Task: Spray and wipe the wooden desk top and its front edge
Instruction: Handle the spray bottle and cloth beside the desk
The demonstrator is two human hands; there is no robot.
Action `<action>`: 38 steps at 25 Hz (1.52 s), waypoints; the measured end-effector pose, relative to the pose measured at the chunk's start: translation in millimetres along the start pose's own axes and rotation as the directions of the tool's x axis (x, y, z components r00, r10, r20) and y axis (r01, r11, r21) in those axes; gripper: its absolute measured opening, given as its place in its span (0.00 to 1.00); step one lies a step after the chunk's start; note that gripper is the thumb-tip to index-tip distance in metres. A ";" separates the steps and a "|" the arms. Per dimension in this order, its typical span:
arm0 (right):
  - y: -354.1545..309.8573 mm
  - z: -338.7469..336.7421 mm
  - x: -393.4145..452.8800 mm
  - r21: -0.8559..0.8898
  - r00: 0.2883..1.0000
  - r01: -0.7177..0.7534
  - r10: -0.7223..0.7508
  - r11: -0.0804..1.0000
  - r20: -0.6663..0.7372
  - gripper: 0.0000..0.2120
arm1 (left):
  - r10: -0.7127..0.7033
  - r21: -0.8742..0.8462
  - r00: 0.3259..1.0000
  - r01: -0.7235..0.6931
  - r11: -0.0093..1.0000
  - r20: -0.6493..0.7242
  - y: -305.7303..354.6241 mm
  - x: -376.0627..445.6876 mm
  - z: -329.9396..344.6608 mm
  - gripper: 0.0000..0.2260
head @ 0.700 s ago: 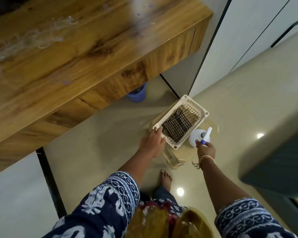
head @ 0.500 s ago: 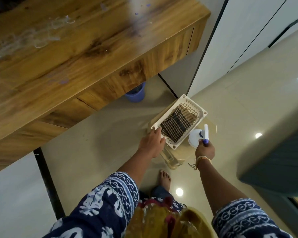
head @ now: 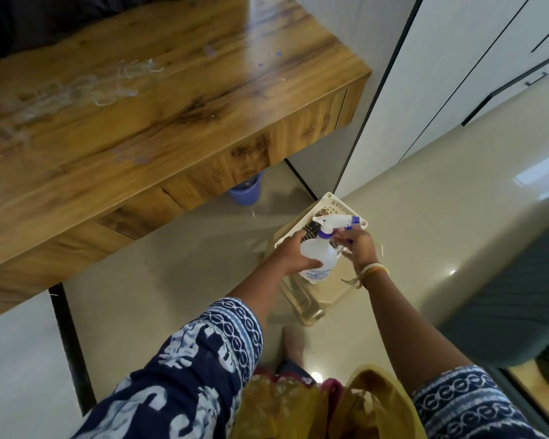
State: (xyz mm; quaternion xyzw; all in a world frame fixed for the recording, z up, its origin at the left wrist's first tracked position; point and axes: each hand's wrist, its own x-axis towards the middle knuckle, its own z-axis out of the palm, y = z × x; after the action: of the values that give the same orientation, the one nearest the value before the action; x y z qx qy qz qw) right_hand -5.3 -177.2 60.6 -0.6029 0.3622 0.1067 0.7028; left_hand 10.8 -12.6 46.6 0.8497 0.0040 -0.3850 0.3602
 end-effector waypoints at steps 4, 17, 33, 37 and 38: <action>-18.0 17.7 -7.8 0.243 0.970 -0.215 0.179 0.946 0.162 0.09 | 0.056 -0.021 0.998 -0.057 0.998 -0.039 -18.0 4.2 -5.4 0.53; 7.6 51.3 5.1 -0.035 0.981 -0.002 -0.005 0.999 -0.192 0.28 | -0.042 0.105 0.995 0.033 0.994 0.086 7.2 -5.8 -9.4 0.43; 118.1 -6.2 159.5 -0.090 0.964 -0.251 0.257 0.964 0.063 0.15 | -0.105 0.383 0.960 0.203 0.901 -0.260 -64.2 233.6 86.1 0.26; 127.0 -12.9 170.4 -0.025 0.965 -0.252 0.253 0.967 0.068 0.20 | -0.060 0.455 0.954 0.194 0.869 -0.292 -64.4 251.2 94.2 0.29; 126.4 -12.6 170.0 0.003 0.965 -0.253 0.252 0.968 0.070 0.19 | -0.052 0.432 0.964 0.166 0.887 -0.263 -64.6 253.7 89.3 0.27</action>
State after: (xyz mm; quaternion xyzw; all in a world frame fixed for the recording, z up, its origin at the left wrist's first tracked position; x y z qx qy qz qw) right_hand 37.3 -206.0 -145.3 -0.5436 0.4120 0.2138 0.6993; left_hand 112.8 -88.4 -199.1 0.9490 0.0070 -0.2880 0.1281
